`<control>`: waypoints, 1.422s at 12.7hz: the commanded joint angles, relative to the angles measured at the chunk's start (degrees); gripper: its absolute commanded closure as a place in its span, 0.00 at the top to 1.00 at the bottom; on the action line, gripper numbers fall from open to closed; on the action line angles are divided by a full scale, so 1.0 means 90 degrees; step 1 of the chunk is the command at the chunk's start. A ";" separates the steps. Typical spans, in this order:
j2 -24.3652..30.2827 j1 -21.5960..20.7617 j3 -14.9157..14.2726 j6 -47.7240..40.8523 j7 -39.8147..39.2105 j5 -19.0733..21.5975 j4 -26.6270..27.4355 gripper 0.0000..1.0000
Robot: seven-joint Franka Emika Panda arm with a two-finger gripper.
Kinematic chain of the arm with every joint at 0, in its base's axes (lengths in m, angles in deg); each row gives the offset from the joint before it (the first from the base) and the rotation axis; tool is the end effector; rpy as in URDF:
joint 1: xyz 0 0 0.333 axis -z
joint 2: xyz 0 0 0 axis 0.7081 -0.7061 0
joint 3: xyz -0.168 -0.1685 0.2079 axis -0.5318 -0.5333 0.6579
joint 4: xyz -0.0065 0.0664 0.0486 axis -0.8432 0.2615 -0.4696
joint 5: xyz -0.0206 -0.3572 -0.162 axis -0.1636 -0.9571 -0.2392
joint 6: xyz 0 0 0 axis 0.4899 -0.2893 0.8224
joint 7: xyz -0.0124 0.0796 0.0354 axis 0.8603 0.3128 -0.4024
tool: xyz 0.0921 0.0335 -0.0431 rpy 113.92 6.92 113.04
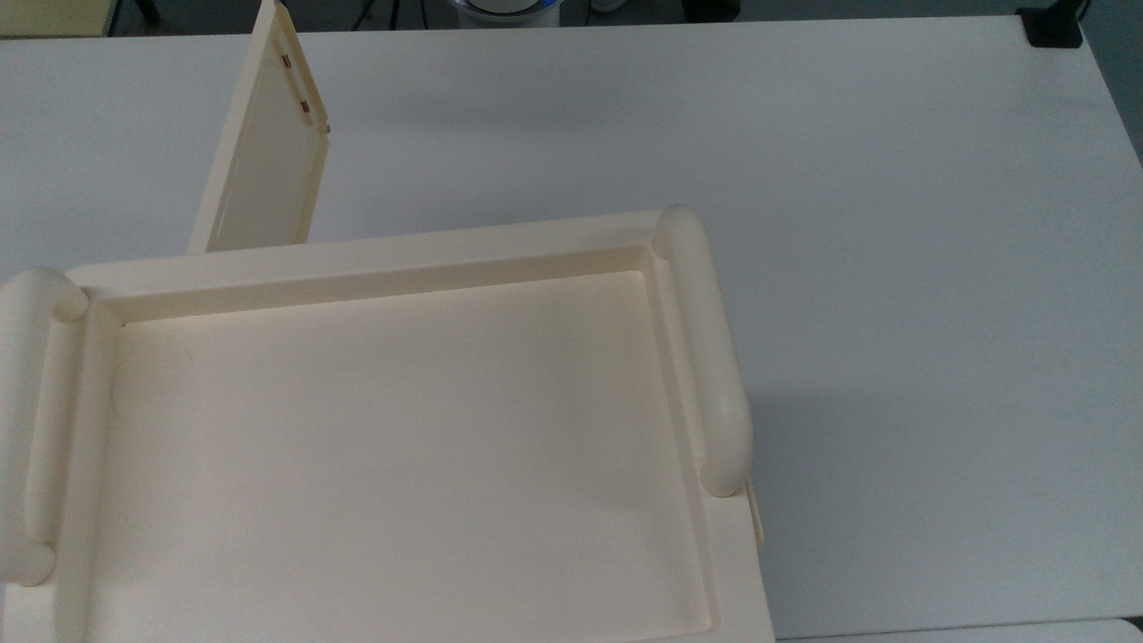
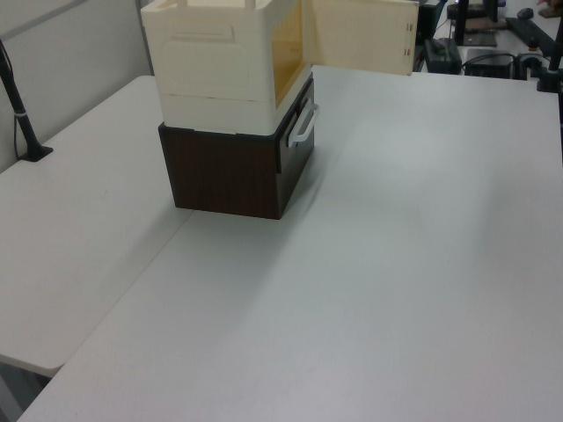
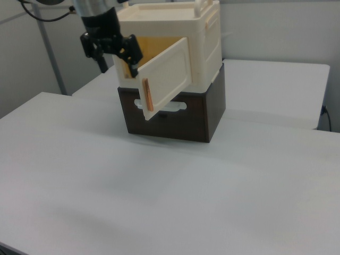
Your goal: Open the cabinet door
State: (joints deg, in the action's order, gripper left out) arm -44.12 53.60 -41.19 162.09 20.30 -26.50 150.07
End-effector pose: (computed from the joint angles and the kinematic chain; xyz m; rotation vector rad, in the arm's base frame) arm 0.5207 -0.0992 0.7049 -3.1204 -0.0631 -0.3029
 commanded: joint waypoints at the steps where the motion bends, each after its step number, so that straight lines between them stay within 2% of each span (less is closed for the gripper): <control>1: 0.0050 -0.0778 -0.0100 -0.0011 0.0513 0.0030 0.0472 1.00; 5: -0.0213 -0.1229 -0.0110 0.0184 0.0650 0.0020 0.0553 1.00; 18: -0.0487 -0.1200 -0.0091 0.0185 0.0670 -0.0175 0.0475 1.00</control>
State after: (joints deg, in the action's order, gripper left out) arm -48.52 43.49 -41.74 162.65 25.35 -27.10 154.19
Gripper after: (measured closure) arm 0.000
